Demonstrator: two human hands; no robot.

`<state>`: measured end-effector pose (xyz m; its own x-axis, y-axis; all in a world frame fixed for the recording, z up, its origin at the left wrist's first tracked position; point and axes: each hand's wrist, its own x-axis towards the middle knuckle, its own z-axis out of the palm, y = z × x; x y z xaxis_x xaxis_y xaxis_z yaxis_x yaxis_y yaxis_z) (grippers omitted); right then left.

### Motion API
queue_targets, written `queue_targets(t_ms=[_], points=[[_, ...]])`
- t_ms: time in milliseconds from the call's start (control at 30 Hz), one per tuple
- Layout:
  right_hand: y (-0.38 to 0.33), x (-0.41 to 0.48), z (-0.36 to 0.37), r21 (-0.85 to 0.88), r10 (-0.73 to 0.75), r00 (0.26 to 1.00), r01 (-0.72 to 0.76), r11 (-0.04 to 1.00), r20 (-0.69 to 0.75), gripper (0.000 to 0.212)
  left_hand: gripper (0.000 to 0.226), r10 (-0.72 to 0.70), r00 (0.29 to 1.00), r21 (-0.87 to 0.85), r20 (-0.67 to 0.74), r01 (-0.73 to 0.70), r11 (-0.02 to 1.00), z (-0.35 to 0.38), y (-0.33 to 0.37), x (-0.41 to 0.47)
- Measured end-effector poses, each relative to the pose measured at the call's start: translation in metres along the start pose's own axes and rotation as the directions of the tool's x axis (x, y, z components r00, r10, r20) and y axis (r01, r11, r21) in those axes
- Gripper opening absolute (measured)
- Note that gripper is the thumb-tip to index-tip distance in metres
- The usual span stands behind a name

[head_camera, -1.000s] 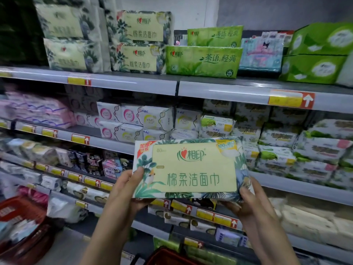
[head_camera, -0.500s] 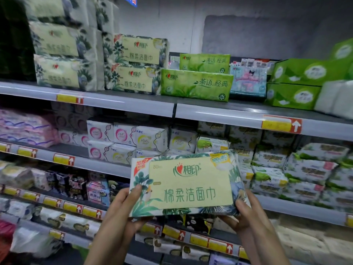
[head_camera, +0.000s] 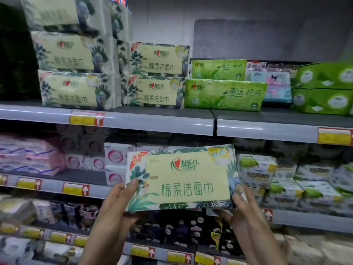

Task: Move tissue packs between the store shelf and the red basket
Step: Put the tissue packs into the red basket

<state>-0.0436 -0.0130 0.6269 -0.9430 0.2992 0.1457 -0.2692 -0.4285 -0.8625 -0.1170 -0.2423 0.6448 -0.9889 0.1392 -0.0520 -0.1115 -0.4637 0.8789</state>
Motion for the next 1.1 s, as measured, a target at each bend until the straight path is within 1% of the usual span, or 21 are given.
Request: queue_targets(t_ms=[33, 133, 167, 267, 300, 333, 433, 533, 567, 600, 700, 767, 800, 867, 900, 933, 1000, 1033, 1100], points=[[0.005, 0.005, 0.007, 0.022, -0.004, 1.0, 0.005, 1.0, -0.012, 0.108, 0.096, 0.013, 1.0, 0.016, 0.024, -0.013, 1.0, -0.003, 0.007, 0.008], [0.008, 0.016, 0.025, 0.074, -0.018, 1.0, 0.019, 0.997, -0.008, 0.092, 0.065, 0.056, 0.995, 0.075, 0.078, -0.062, 0.995, -0.006, 0.019, 0.026], [0.008, 0.018, 0.029, 0.071, -0.014, 1.0, 0.016, 0.997, -0.021, 0.093, 0.059, 0.06, 0.994, 0.078, 0.093, -0.067, 0.995, -0.007, 0.02, 0.03], [0.011, 0.023, 0.036, 0.054, -0.007, 0.995, 0.013, 0.998, -0.1, 0.116, 0.048, 0.078, 0.992, 0.083, 0.104, -0.086, 0.993, -0.007, 0.021, 0.036], [0.011, 0.024, 0.038, 0.055, -0.005, 0.994, 0.011, 0.998, -0.111, 0.12, 0.043, 0.097, 0.989, 0.066, 0.116, -0.105, 0.992, -0.007, 0.021, 0.037], [0.012, 0.025, 0.04, 0.056, -0.009, 0.993, 0.016, 0.998, -0.116, 0.12, 0.041, 0.106, 0.987, 0.06, 0.125, -0.114, 0.992, -0.005, 0.023, 0.039], [0.007, 0.027, 0.043, 0.041, -0.053, 0.991, 0.058, 0.998, -0.12, 0.104, 0.041, 0.13, 0.983, 0.04, 0.131, -0.137, 0.99, -0.001, 0.028, 0.046], [-0.003, 0.03, 0.049, 0.048, -0.103, 0.99, 0.108, 0.993, -0.092, 0.074, 0.057, 0.134, 0.984, 0.002, 0.12, -0.136, 0.991, 0.004, 0.035, 0.052], [-0.006, 0.032, 0.052, 0.041, -0.121, 0.99, 0.125, 0.991, -0.076, 0.068, 0.055, 0.148, 0.981, 0.001, 0.123, -0.149, 0.989, 0.005, 0.039, 0.054], [-0.01, 0.032, 0.056, 0.025, -0.135, 0.989, 0.137, 0.99, -0.061, 0.065, 0.054, 0.156, 0.98, 0.002, 0.126, -0.158, 0.987, 0.005, 0.043, 0.055], [-0.02, 0.034, 0.063, -0.04, -0.173, 0.985, 0.174, 0.984, 0.01, 0.06, 0.078, 0.196, 0.97, 0.009, 0.143, -0.2, 0.98, 0.005, 0.053, 0.057], [-0.028, 0.037, 0.071, -0.108, -0.215, 0.973, 0.224, 0.969, 0.084, 0.055, 0.078, 0.263, 0.952, 0.032, 0.155, -0.271, 0.962, 0.004, 0.065, 0.06], [-0.032, 0.04, 0.074, -0.157, -0.247, 0.962, 0.263, 0.952, 0.117, 0.056, 0.081, 0.28, 0.948, 0.038, 0.153, -0.289, 0.957, 0.004, 0.072, 0.062], [-0.044, 0.049, 0.083, -0.251, -0.316, 0.934, 0.351, 0.902, 0.17, 0.062, 0.099, 0.331, 0.931, 0.074, 0.152, -0.345, 0.936, 0.006, 0.089, 0.073], [-0.05, 0.055, 0.087, -0.29, -0.346, 0.919, 0.389, 0.874, 0.188, 0.064, 0.102, 0.355, 0.919, 0.096, 0.172, -0.374, 0.922, 0.008, 0.098, 0.08], [-0.057, 0.062, 0.092, -0.325, -0.369, 0.907, 0.418, 0.848, 0.203, 0.063, 0.096, 0.374, 0.906, 0.113, 0.198, -0.4, 0.909, 0.008, 0.106, 0.088], [-0.069, 0.077, 0.1, -0.365, -0.407, 0.887, 0.46, 0.809, 0.217, 0.049, 0.077, 0.388, 0.89, 0.134, 0.241, -0.426, 0.895, 0.013, 0.119, 0.103], [-0.075, 0.085, 0.103, -0.383, -0.424, 0.878, 0.478, 0.79, 0.221, 0.043, 0.074, 0.389, 0.887, 0.146, 0.251, -0.431, 0.89, 0.015, 0.124, 0.112], [-0.087, 0.101, 0.109, -0.458, -0.446, 0.864, 0.503, 0.733, 0.234, 0.041, 0.069, 0.387, 0.879, 0.182, 0.277, -0.444, 0.877, 0.019, 0.135, 0.125]])
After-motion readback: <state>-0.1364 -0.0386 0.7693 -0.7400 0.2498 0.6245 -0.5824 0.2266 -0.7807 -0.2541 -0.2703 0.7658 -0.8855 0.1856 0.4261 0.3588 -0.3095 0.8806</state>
